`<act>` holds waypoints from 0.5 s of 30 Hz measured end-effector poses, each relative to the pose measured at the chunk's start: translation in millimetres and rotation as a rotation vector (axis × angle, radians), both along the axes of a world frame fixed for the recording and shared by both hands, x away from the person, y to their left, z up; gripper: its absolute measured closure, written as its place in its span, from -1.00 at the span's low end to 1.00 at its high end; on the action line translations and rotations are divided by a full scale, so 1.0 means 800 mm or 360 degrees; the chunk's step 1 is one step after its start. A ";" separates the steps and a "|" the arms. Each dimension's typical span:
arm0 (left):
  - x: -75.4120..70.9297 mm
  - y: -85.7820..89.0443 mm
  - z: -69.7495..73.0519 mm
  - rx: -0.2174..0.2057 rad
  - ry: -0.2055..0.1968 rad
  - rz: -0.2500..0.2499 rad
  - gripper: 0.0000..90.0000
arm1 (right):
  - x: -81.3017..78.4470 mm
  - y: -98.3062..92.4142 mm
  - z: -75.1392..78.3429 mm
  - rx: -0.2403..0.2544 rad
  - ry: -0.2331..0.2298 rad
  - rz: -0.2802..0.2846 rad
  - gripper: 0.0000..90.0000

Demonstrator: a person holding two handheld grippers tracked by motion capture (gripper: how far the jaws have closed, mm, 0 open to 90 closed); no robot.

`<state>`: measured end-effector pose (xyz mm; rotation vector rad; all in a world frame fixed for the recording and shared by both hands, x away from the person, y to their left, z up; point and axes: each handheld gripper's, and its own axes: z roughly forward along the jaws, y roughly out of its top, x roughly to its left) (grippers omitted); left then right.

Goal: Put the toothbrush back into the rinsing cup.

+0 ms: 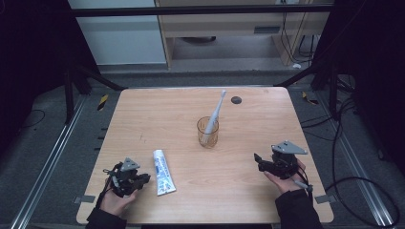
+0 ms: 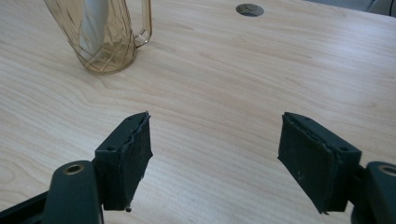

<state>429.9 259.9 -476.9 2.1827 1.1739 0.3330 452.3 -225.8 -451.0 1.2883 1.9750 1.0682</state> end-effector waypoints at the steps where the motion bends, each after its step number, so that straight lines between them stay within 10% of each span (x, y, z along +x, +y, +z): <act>1: -0.001 -0.001 0.000 0.0005 0.0005 -0.0011 0.88 | -0.003 -0.001 -0.001 -0.0005 0.0000 -0.0002 -0.43; 15: -0.010 -0.031 -0.001 0.0029 0.0039 -0.0150 0.99 | -0.013 -0.009 -0.012 -0.0031 0.0030 -0.0027 -0.44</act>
